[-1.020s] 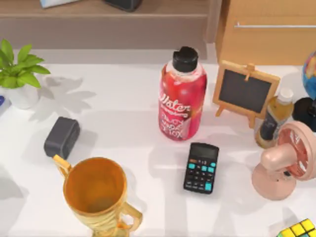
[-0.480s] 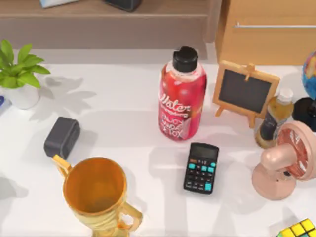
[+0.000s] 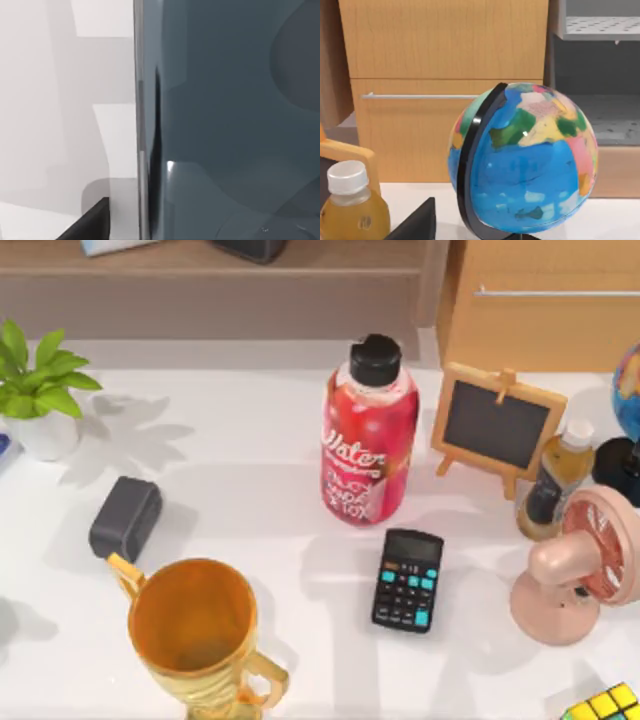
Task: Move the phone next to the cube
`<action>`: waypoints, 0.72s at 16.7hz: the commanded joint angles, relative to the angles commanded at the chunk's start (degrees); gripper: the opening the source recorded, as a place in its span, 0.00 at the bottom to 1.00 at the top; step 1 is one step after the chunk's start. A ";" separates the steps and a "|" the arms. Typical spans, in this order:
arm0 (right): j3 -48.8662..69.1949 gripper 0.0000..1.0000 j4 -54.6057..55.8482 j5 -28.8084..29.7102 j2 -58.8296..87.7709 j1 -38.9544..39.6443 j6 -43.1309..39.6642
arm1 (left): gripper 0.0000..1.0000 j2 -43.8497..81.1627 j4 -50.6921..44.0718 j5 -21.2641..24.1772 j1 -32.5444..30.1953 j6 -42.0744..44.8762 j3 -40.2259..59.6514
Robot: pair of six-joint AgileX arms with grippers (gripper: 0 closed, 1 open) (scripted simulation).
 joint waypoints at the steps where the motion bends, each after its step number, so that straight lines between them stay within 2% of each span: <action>1: 0.00 1.00 0.00 0.00 0.00 0.00 0.00 | 1.00 0.00 0.00 0.00 0.00 0.00 0.00; 2: 0.00 1.00 0.00 0.00 0.00 0.00 0.00 | 1.00 0.00 0.00 0.00 0.00 0.00 0.00; 12: 0.00 1.00 0.00 0.00 0.00 0.00 0.00 | 0.25 0.00 0.00 0.00 0.00 0.00 0.00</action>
